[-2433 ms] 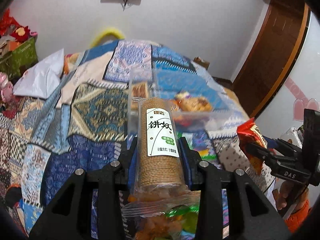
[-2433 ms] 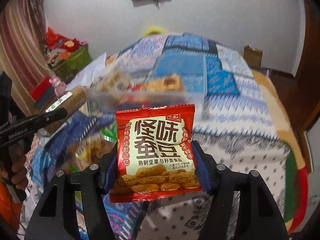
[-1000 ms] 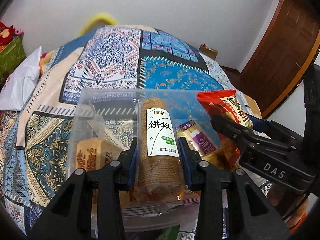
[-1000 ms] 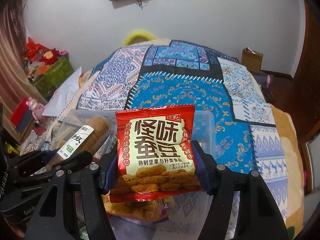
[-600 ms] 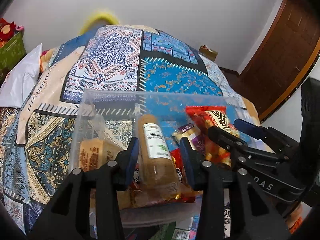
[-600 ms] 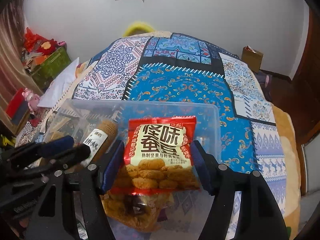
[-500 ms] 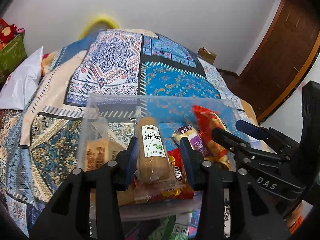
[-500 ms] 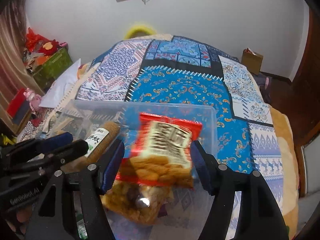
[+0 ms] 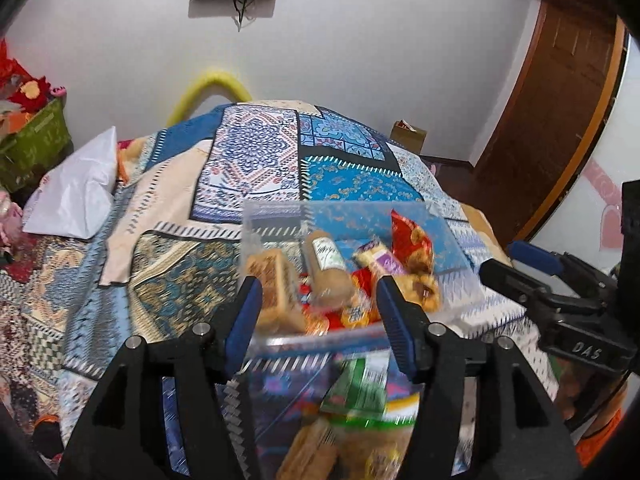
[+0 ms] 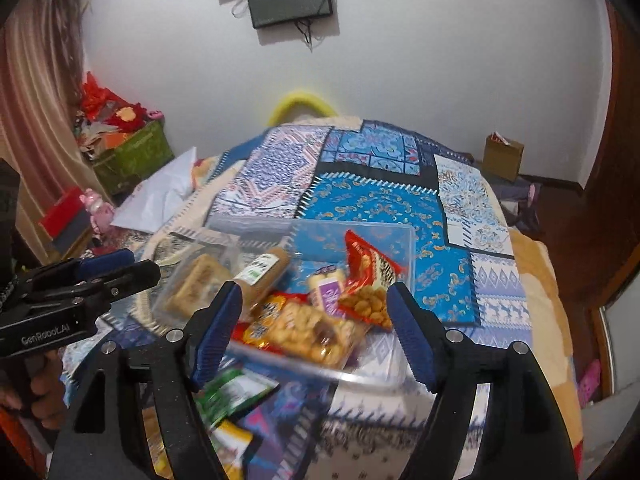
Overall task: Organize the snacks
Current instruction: 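Grasp a wafer pack with the left tool while the right tool grasps a clear cracker bag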
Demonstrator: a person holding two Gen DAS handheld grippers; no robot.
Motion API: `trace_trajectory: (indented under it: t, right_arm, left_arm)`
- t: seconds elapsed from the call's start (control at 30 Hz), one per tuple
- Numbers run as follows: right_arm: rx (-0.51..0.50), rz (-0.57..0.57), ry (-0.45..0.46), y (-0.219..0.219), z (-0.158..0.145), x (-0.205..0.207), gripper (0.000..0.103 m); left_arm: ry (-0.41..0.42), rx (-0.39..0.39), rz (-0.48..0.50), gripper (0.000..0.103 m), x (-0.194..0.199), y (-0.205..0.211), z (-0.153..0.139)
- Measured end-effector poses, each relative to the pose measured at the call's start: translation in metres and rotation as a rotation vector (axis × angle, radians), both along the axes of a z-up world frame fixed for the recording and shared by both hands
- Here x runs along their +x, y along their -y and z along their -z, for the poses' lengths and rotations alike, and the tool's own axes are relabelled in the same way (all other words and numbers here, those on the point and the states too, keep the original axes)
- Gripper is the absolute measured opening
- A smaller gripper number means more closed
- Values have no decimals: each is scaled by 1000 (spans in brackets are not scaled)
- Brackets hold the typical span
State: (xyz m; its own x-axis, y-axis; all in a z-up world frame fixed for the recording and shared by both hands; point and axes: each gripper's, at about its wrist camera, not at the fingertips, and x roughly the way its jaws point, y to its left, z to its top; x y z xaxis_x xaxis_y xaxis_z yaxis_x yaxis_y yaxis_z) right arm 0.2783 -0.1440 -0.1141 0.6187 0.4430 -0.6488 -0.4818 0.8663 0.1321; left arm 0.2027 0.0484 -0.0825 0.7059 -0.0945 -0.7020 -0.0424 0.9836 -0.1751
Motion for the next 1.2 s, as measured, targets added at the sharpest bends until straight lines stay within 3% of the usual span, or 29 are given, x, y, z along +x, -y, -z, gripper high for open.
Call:
trace_trajectory:
  t: [0.33, 0.57, 0.87, 1.1, 1.2]
  right_arm:
    - [1, -41, -26, -7, 12, -59, 73]
    - [13, -80, -106, -23, 38, -86, 73]
    - [-42, -113, -225, -57, 87, -93, 73]
    - [-27, -125, -279, -63, 102, -91, 73]
    - [27, -141, -322, -58, 106, -87, 56]
  left_arm:
    - [-46, 30, 1, 63, -69, -8, 17]
    - [-106, 10, -15, 63, -101, -17, 46]
    - [-159, -17, -45, 63, -121, -34, 73]
    - [-178, -19, -22, 63, -124, -34, 84]
    - [-176, -25, -3, 63, -121, -30, 85]
